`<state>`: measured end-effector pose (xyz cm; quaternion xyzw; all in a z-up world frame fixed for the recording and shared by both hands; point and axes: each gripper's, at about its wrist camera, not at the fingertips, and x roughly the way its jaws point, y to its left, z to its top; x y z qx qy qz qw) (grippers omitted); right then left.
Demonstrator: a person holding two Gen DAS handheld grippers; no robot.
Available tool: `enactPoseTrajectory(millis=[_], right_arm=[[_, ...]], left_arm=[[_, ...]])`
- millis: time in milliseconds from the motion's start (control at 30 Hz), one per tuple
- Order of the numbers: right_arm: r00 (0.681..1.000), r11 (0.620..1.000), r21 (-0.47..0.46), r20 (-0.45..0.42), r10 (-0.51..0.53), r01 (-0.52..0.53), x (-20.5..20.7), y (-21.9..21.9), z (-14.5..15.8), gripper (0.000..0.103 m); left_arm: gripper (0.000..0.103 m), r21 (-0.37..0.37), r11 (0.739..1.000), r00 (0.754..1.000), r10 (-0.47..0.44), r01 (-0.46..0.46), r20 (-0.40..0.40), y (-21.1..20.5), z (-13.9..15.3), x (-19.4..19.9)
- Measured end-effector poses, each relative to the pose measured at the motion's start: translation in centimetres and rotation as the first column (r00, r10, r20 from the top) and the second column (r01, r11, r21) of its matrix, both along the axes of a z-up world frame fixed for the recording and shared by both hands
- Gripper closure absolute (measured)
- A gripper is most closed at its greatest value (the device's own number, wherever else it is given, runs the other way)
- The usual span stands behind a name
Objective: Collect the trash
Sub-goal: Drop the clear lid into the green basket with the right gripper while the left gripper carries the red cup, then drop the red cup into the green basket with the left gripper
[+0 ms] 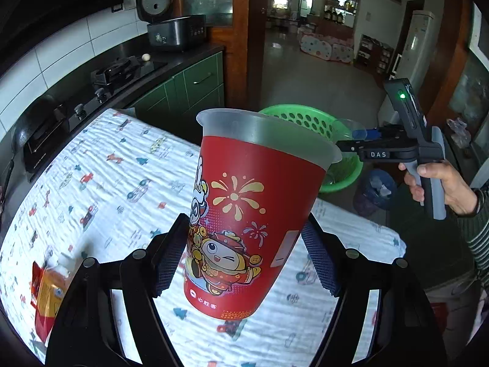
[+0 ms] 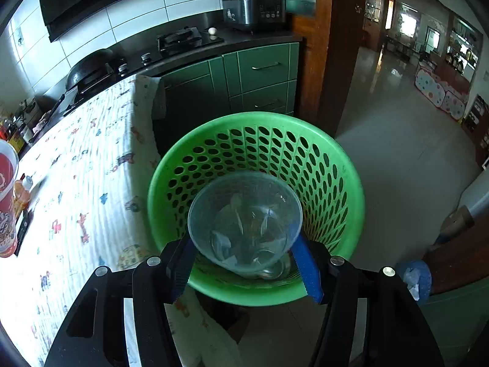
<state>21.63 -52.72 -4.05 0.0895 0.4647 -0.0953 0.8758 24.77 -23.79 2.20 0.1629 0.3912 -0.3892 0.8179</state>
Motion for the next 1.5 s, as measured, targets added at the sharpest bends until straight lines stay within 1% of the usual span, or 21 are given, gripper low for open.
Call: enactPoseTrajectory(millis=[100,200,267,333,433,500,633,733,900,1067,1200,1267,1467,1500], right_arm=[[1.0,1.0,0.003,0.0,-0.005,0.005,0.3,-1.1,-0.5,0.045],[1.0,1.0,0.004,0.007,-0.005,0.005,0.3,-2.1,-0.9,0.044],[1.0,1.0,-0.001,0.012,-0.005,0.005,0.2,-2.6,-1.0,0.037],[1.0,1.0,-0.013,0.021,-0.006,0.006,-0.1,-3.0,-1.0,0.036],[1.0,1.0,-0.01,0.029,-0.002,0.002,-0.5,-3.3,-0.9,0.036],[0.999,1.0,-0.014,0.039,0.0,0.001,-0.9,-3.3,-0.7,0.033],[0.999,1.0,-0.022,0.052,0.007,-0.006,-1.9,-3.3,-0.1,0.033],[0.998,1.0,-0.026,0.063,0.015,-0.014,-2.9,-3.1,0.3,0.029],[0.997,0.999,-0.039,0.071,0.023,-0.021,-4.1,-2.9,0.6,0.029],[0.997,0.999,-0.041,0.07,0.027,-0.024,-4.6,-2.8,0.6,0.028],[0.997,0.999,-0.042,0.067,0.027,-0.024,-4.9,-2.5,0.5,0.028],[0.998,0.999,-0.04,0.063,0.027,-0.025,-5.0,-2.4,0.4,0.028],[0.998,0.999,-0.034,0.058,0.033,-0.031,-5.3,-1.7,0.3,0.028],[0.998,0.999,-0.035,0.058,0.035,-0.033,-5.3,-1.5,0.4,0.028]], left_arm=[[0.03,0.004,1.0,1.0,-0.019,0.019,-0.001,-3.0,0.0,0.6],[0.03,0.001,0.999,0.999,-0.034,0.034,-0.019,-5.6,-0.2,1.4],[0.03,0.003,0.999,0.999,-0.041,0.041,-0.021,-7.3,-0.4,1.8],[0.03,-0.001,0.999,0.998,-0.046,0.046,-0.035,-8.7,-0.6,2.4],[0.03,-0.008,0.998,0.997,-0.058,0.057,-0.041,-11.0,-0.9,2.8],[0.03,-0.001,0.998,0.997,-0.065,0.065,-0.04,-12.4,-1.2,3.0],[0.03,0.023,0.997,0.997,-0.068,0.069,-0.038,-15.4,-2.1,3.3],[0.03,0.021,0.997,0.996,-0.069,0.07,-0.064,-17.1,-2.6,3.7],[0.029,0.045,0.997,0.993,-0.06,0.065,-0.103,-19.8,-4.2,4.9],[0.028,0.053,0.997,0.991,-0.042,0.049,-0.126,-20.9,-5.4,5.6],[0.027,0.051,0.998,0.991,-0.036,0.043,-0.128,-21.3,-5.8,5.8],[0.024,0.045,0.998,0.99,-0.038,0.044,-0.133,-21.3,-5.7,5.8],[0.023,0.028,0.999,0.994,-0.036,0.039,-0.1,-19.7,-4.8,5.1],[0.023,0.03,0.999,0.996,-0.03,0.033,-0.084,-19.2,-4.5,4.8]])
